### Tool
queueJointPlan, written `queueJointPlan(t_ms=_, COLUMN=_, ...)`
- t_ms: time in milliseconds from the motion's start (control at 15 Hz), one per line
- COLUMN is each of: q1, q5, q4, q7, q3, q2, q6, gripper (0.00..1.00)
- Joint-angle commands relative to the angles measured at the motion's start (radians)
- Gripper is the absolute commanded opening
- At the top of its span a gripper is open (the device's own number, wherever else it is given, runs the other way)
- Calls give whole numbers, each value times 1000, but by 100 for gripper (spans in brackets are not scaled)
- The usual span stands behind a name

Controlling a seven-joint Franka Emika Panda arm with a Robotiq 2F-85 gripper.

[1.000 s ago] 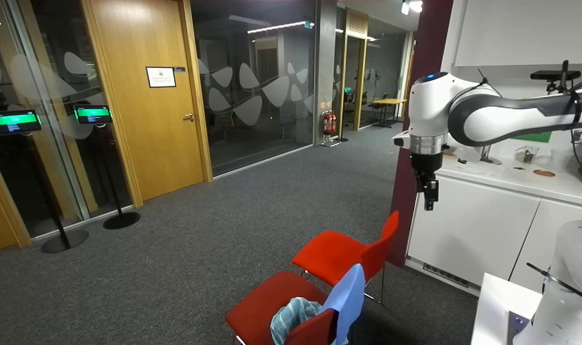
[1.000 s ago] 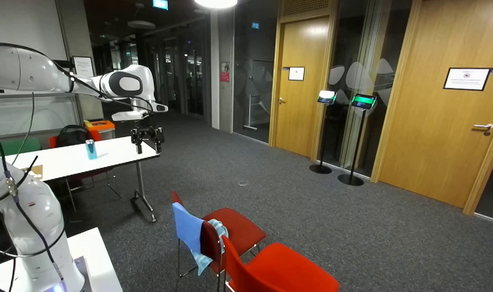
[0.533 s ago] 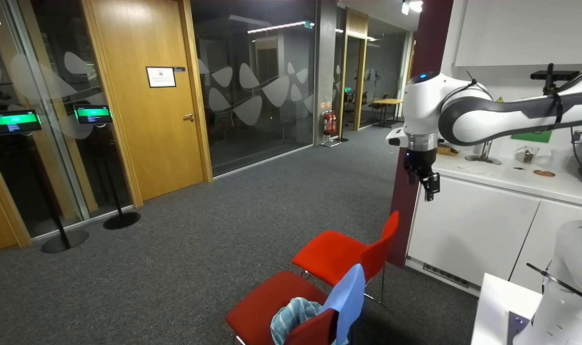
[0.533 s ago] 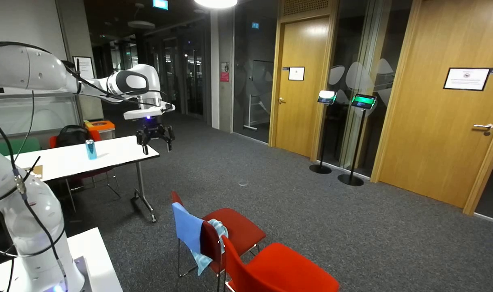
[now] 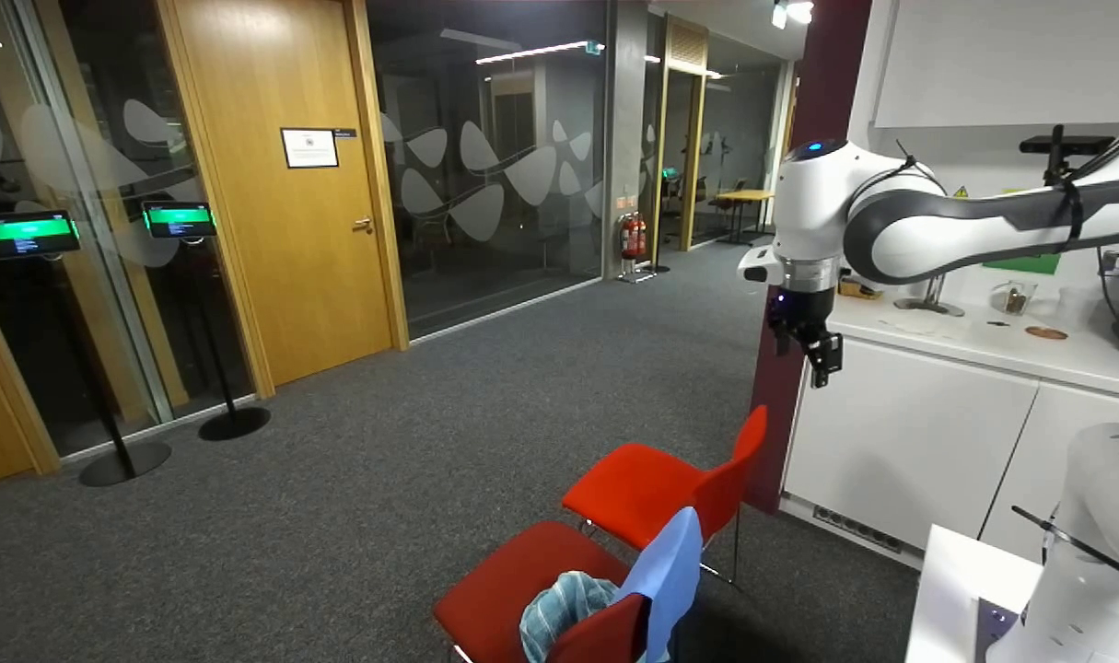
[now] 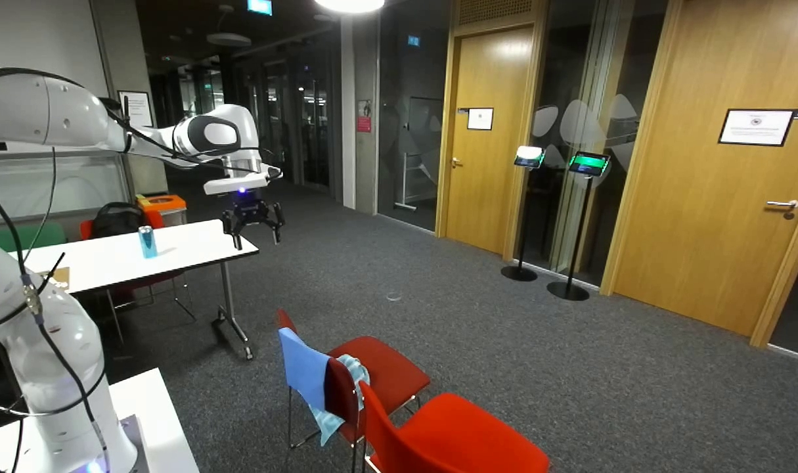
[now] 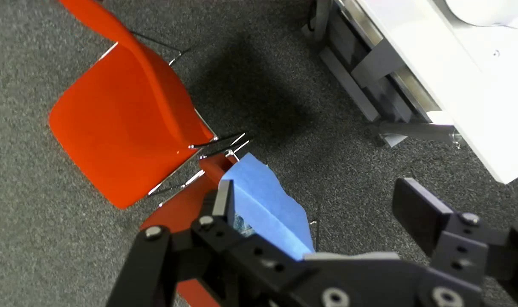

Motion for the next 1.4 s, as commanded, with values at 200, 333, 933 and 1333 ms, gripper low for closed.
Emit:
queueJointPlan(t_ms=200, q1=56, q5=8, q4=28, q7=-288, q3=-39, q2=84, q6=200, gripper=100)
queueJointPlan(t_ms=333, q1=56, q5=45, q4=54, q7=-402, q3=-57, q2=143, q6=246, gripper=100)
queueJointPlan(t_ms=933, q1=-23, q5=300, q4=357, q7=-846, q3=-78, q2=592, q6=104, gripper=100)
queueJointPlan(t_ms=1333, q1=-77, q5=274, q4=431, q7=-827, q3=-25, q2=708, q6=17, gripper=100)
